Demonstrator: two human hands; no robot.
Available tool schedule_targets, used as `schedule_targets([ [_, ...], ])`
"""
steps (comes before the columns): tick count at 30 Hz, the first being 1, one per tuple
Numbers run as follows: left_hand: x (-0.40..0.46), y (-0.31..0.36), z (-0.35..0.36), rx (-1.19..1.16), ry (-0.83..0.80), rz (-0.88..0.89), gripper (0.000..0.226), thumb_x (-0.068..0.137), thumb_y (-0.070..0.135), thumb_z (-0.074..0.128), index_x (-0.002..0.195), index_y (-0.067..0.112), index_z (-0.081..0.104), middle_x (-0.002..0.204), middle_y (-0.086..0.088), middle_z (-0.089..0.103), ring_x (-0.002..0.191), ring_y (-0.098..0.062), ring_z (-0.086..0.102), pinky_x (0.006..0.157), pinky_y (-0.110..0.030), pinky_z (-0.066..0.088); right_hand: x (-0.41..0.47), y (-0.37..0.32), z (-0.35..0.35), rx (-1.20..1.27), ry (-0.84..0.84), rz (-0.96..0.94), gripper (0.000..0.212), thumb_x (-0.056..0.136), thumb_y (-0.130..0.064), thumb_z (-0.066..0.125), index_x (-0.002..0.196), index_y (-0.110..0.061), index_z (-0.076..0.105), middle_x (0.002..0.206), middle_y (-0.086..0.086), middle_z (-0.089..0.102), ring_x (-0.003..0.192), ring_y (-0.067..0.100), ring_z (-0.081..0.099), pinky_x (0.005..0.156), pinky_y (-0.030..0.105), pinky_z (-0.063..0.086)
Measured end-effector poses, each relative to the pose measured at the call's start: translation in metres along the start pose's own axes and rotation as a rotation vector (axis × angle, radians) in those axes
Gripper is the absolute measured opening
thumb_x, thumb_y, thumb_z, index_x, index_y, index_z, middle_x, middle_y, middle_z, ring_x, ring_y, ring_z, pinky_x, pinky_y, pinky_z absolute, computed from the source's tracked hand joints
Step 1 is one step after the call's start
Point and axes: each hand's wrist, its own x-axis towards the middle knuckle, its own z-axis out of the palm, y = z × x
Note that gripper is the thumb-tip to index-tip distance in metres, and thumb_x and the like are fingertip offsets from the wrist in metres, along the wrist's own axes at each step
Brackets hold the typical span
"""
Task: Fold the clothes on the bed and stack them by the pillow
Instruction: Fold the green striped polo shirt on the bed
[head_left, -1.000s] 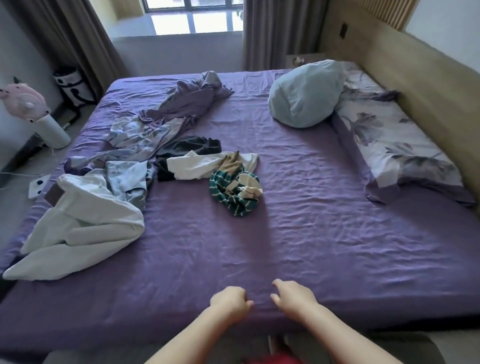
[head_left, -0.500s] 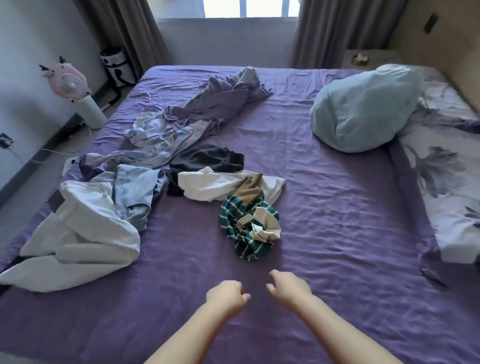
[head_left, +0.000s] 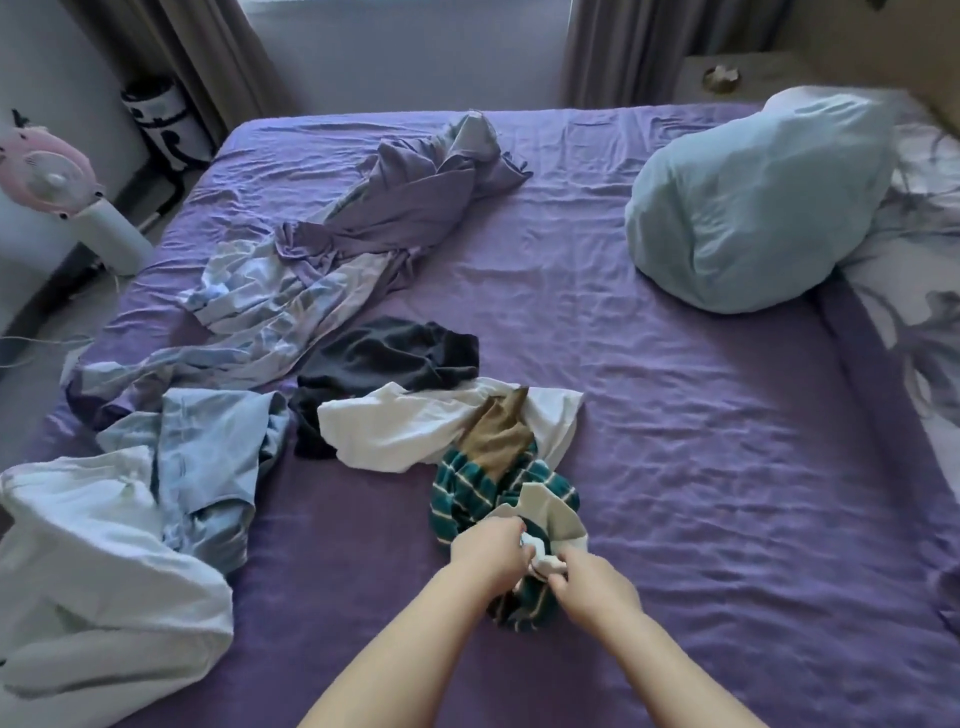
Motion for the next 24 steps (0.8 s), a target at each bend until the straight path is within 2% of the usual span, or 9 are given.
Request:
schedule_targets([
  [4, 0.057, -0.011, -0.001, 0.104, 0.042, 0.14, 0.034, 0.096, 0.029, 0.042, 0.126, 0.017, 0.05, 0.122, -0.006, 0.054, 0.115, -0.028, 0.05, 0.084, -0.038, 0.044, 0.023, 0.005, 0.015, 0.131, 0.035, 0.059, 0.023, 0.091, -0.04, 0.041, 0.112, -0.032, 0.047, 0.113, -0.002, 0.062, 0.107, 0.024, 0.058, 0.074, 0.033, 0.042],
  [8, 0.1, -0.013, 0.012, 0.219, 0.095, 0.319, 0.037, 0.094, 0.021, 0.048, 0.131, 0.021, 0.049, 0.124, -0.004, 0.051, 0.115, -0.027, 0.044, 0.082, -0.039, 0.043, 0.038, 0.005, 0.025, 0.247, 0.074, 0.096, 0.02, 0.09, -0.047, 0.042, 0.106, -0.035, 0.046, 0.11, -0.009, 0.062, 0.103, 0.019, 0.059, 0.074, 0.034, 0.045],
  [11, 0.124, -0.01, 0.023, 0.308, 0.115, 0.466, 0.029, 0.071, 0.021, 0.073, 0.1, 0.023, 0.067, 0.099, 0.003, 0.062, 0.098, -0.023, 0.058, 0.06, -0.03, 0.05, 0.044, 0.003, 0.028, 0.325, 0.109, 0.108, 0.026, 0.088, -0.05, 0.047, 0.112, -0.04, 0.044, 0.113, -0.012, 0.058, 0.104, 0.015, 0.059, 0.076, 0.032, 0.045],
  [13, 0.137, -0.006, 0.031, 0.384, 0.129, 0.472, 0.031, 0.044, 0.028, 0.087, 0.067, 0.03, 0.066, 0.072, 0.011, 0.059, 0.074, -0.015, 0.061, 0.042, -0.02, 0.041, 0.047, 0.003, 0.031, 0.334, 0.124, 0.113, 0.031, 0.086, -0.054, 0.05, 0.114, -0.04, 0.046, 0.116, -0.013, 0.055, 0.108, 0.011, 0.056, 0.075, 0.03, 0.042],
  [14, 0.142, -0.004, 0.034, 0.436, 0.157, 0.496, 0.03, 0.043, 0.029, 0.087, 0.063, 0.029, 0.065, 0.071, 0.011, 0.058, 0.073, -0.015, 0.061, 0.043, -0.02, 0.038, 0.047, 0.002, 0.033, 0.339, 0.137, 0.113, 0.031, 0.085, -0.054, 0.052, 0.111, -0.038, 0.049, 0.116, -0.014, 0.055, 0.108, 0.009, 0.055, 0.074, 0.028, 0.041],
  [16, 0.138, 0.003, 0.029, 0.462, 0.083, 0.508, 0.017, 0.067, 0.021, 0.075, 0.082, 0.022, 0.068, 0.092, 0.001, 0.061, 0.096, -0.023, 0.057, 0.06, -0.028, 0.036, 0.047, 0.002, 0.035, 0.352, 0.172, 0.114, 0.027, 0.086, -0.051, 0.054, 0.107, -0.034, 0.053, 0.114, -0.013, 0.056, 0.106, 0.009, 0.055, 0.071, 0.026, 0.039],
  [18, 0.138, 0.005, 0.029, 0.526, 0.079, 0.478, 0.021, 0.084, 0.013, 0.059, 0.104, 0.015, 0.065, 0.113, -0.006, 0.057, 0.113, -0.028, 0.047, 0.076, -0.033, 0.032, 0.045, 0.003, 0.035, 0.379, 0.219, 0.122, 0.019, 0.087, -0.044, 0.056, 0.101, -0.031, 0.057, 0.106, -0.012, 0.058, 0.099, 0.011, 0.056, 0.071, 0.026, 0.04],
  [21, 0.133, 0.007, 0.023, 0.581, 0.077, 0.448, 0.023, 0.088, 0.01, 0.051, 0.105, 0.012, 0.065, 0.114, -0.007, 0.059, 0.112, -0.029, 0.049, 0.082, -0.033, 0.031, 0.041, 0.007, 0.032, 0.424, 0.277, 0.113, 0.012, 0.087, -0.04, 0.058, 0.092, -0.029, 0.058, 0.085, -0.013, 0.052, 0.083, 0.01, 0.052, 0.071, 0.026, 0.043],
  [24, 0.118, 0.007, 0.01, 0.537, 0.119, 0.418, 0.024, 0.089, 0.01, 0.046, 0.106, 0.014, 0.062, 0.113, -0.005, 0.059, 0.108, -0.029, 0.053, 0.078, -0.035, 0.031, 0.037, 0.006, 0.025, 0.422, 0.289, 0.069, 0.013, 0.086, -0.041, 0.059, 0.093, -0.03, 0.061, 0.082, -0.016, 0.051, 0.09, 0.01, 0.058, 0.068, 0.023, 0.041],
])
